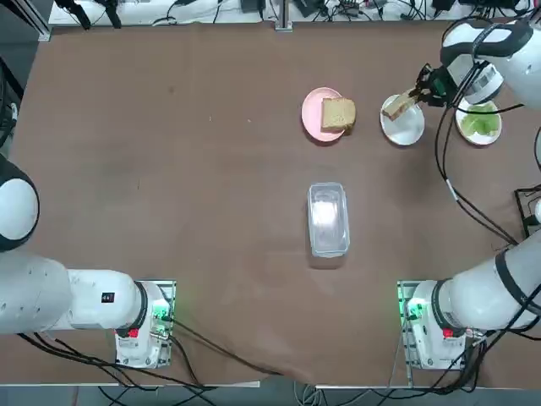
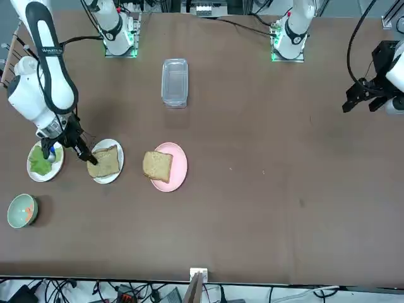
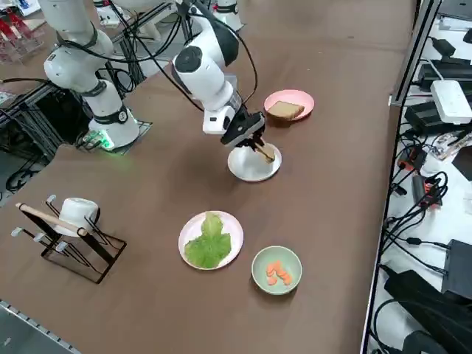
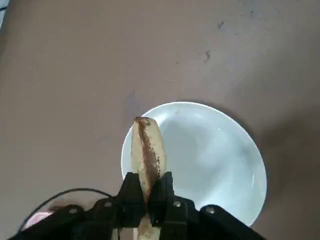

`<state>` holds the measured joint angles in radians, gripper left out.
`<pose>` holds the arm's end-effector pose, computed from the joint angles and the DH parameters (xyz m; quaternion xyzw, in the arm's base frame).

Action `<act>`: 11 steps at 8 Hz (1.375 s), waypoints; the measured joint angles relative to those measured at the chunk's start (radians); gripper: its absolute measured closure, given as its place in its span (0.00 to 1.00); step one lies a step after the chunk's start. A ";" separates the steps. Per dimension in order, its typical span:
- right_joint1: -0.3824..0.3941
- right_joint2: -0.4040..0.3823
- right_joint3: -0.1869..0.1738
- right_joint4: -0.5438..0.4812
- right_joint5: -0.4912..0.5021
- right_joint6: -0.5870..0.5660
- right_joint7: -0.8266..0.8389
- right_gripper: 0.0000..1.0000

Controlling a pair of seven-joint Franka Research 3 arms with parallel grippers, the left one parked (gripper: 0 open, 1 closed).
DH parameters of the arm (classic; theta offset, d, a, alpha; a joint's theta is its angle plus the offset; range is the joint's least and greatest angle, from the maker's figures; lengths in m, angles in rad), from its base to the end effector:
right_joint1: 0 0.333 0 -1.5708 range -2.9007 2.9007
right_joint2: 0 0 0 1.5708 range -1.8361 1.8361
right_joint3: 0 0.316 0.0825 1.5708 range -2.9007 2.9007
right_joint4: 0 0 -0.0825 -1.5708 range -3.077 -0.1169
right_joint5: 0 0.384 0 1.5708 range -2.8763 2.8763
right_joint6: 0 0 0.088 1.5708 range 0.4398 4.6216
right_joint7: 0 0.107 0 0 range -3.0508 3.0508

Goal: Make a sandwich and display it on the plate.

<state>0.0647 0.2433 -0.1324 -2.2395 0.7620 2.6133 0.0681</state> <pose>0.5508 -0.0525 0.2700 -0.9072 0.3676 -0.0660 0.1937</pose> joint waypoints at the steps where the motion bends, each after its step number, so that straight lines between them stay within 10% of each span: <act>1: -0.001 0.005 0.000 0.000 0.002 0.000 -0.030 0.74; 5: -0.002 0.008 -0.001 0.007 0.002 0.000 -0.054 0.01; 11: -0.013 -0.058 -0.047 0.021 -0.098 -0.022 -0.091 0.00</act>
<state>0.0515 0.1853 -0.1791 -2.2183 0.6637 2.5913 -0.0233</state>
